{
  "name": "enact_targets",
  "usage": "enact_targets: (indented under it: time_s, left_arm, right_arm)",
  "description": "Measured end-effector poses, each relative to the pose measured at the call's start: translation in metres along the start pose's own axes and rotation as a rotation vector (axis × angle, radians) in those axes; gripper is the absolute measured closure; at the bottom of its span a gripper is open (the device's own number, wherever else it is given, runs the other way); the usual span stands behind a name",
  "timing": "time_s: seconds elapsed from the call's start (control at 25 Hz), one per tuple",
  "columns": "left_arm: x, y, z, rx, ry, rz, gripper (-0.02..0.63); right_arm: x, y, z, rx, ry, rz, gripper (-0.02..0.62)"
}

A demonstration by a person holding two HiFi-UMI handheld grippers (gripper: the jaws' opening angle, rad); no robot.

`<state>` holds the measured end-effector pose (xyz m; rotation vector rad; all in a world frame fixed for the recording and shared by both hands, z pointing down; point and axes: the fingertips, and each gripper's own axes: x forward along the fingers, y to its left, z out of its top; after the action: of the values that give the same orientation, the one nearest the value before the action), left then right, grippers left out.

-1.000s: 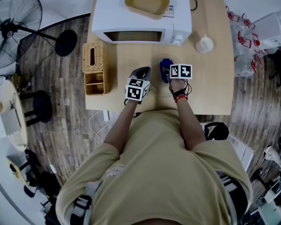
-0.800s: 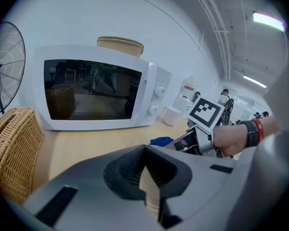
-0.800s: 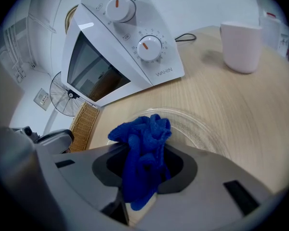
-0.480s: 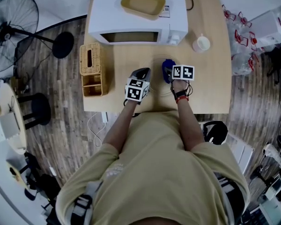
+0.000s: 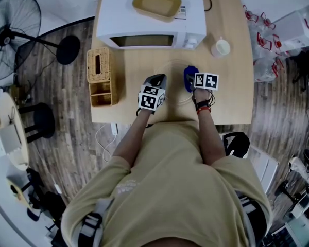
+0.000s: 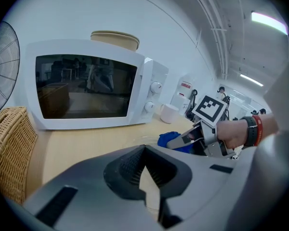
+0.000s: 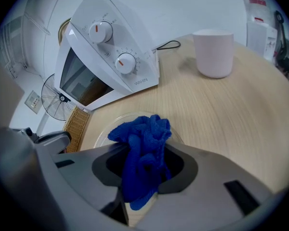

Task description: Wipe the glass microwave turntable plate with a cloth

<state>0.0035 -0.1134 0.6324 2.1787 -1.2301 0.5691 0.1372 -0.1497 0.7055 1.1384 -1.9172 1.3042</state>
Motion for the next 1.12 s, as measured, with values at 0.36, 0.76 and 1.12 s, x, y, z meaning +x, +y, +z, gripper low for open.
enact_targets:
  time_s: [0.36, 0.76, 1.12]
  left_arm:
    - [0.003, -0.002, -0.005, -0.001, 0.006, -0.012, 0.588]
    - [-0.002, 0.000, -0.006, -0.002, 0.005, -0.009, 0.588]
    - [-0.009, 0.012, -0.014, -0.031, -0.001, 0.014, 0.588]
  right_arm:
    - [-0.016, -0.022, -0.001, -0.029, -0.004, -0.091, 0.451]
    - [-0.024, -0.033, -0.001, -0.046, -0.008, -0.147, 0.449]
    - [-0.022, -0.016, 0.001, -0.019, -0.029, -0.080, 0.449]
